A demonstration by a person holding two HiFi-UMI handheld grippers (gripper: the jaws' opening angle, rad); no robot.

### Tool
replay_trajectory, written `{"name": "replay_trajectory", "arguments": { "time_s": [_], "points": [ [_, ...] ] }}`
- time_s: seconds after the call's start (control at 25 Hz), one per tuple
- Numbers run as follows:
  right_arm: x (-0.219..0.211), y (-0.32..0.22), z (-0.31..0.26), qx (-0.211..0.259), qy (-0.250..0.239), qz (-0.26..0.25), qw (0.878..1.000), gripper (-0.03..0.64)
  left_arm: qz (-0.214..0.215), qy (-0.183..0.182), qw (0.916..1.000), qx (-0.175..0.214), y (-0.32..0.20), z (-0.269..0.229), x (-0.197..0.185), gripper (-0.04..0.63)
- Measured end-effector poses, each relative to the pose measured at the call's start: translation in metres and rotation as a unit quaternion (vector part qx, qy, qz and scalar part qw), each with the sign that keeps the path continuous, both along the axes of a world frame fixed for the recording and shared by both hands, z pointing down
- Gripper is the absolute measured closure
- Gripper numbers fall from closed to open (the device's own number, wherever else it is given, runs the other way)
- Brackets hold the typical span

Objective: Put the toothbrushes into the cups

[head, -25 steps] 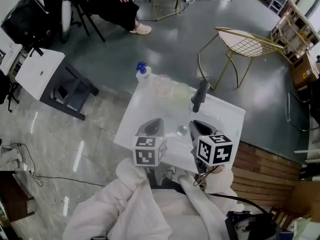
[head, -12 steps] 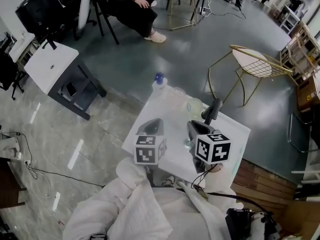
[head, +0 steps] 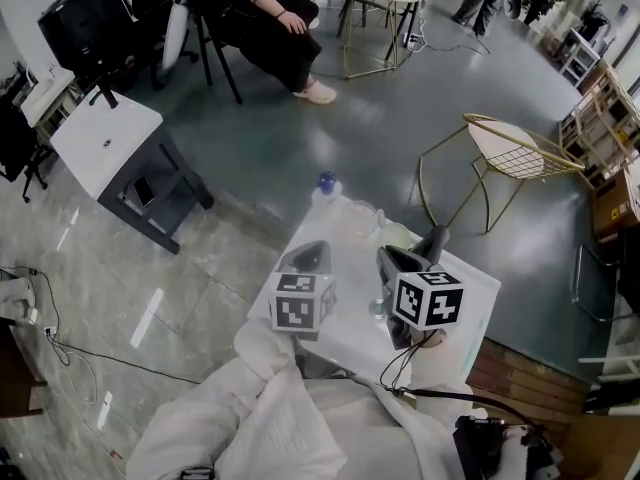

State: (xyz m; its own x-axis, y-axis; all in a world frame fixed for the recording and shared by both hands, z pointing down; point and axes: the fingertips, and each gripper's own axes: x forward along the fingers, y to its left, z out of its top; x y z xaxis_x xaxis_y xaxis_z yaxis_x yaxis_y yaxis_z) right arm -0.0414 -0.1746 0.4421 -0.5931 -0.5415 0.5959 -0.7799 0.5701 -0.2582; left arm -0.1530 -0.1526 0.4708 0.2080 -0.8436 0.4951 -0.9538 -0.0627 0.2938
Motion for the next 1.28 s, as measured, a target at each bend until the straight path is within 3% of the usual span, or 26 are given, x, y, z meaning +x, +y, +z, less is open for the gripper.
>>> {"name": "replay_trajectory", "arguments": {
  "time_s": [0.44,0.88,1.28],
  "points": [
    [0.003,-0.060,-0.009,0.012,-0.016,0.076,0.997,0.569,0.076,-0.005,0.9969,0.019,-0.063,-0.018,0.002,0.597],
    [0.026,-0.109,-0.009,0.060,-0.035,0.180,0.981,0.569,0.184,0.019,0.9821,0.033,-0.117,-0.020,0.048,0.597],
    [0.040,-0.122,0.022,0.055,-0.004,0.219,0.974,0.569,0.219,0.045,0.9746,-0.004,-0.129,0.004,0.071,0.597]
  ]
}}
